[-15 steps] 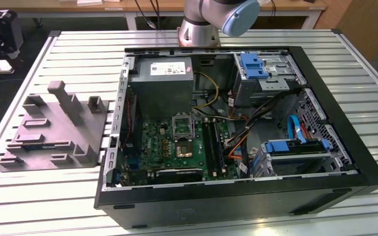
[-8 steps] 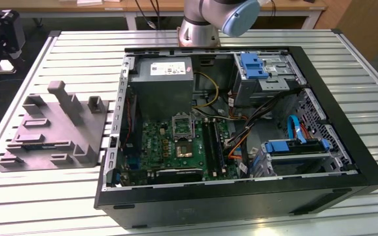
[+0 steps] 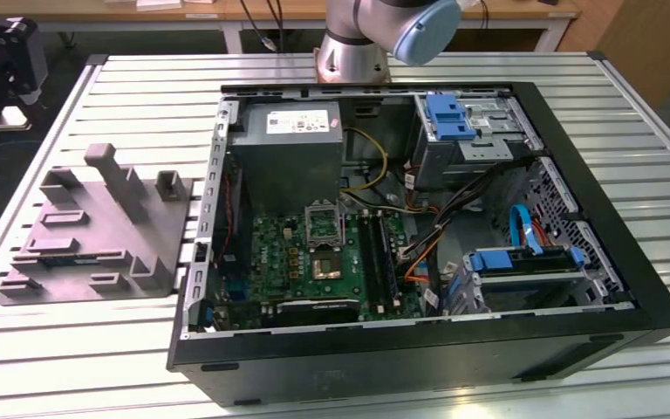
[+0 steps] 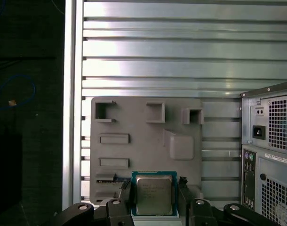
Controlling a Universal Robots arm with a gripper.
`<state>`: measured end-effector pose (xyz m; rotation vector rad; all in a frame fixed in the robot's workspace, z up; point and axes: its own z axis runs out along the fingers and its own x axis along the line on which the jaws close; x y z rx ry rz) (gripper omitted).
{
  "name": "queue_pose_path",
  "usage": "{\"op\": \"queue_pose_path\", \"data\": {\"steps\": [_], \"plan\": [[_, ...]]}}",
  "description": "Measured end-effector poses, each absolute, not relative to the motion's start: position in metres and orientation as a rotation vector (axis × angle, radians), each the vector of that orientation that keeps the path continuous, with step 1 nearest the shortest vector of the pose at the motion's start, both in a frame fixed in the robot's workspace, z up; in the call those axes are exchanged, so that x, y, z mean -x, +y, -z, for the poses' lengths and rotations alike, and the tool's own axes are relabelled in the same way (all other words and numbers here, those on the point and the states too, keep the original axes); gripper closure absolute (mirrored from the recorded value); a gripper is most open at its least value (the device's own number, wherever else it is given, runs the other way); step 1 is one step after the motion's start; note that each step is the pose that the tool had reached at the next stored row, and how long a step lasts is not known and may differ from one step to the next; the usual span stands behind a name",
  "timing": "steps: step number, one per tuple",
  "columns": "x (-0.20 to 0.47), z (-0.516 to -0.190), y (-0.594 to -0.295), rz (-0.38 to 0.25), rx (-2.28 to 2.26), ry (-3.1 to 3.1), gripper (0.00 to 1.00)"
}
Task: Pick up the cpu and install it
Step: 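Pick up the cpu and move it towards the insertion slot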
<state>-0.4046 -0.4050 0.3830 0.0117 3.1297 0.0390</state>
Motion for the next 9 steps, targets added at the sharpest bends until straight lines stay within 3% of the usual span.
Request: {"op": "queue_pose_path", "data": {"steps": [9], "plan": [[0.4031,-0.383,-0.4049,-0.039,-0.012,3.13,0.53]]}}
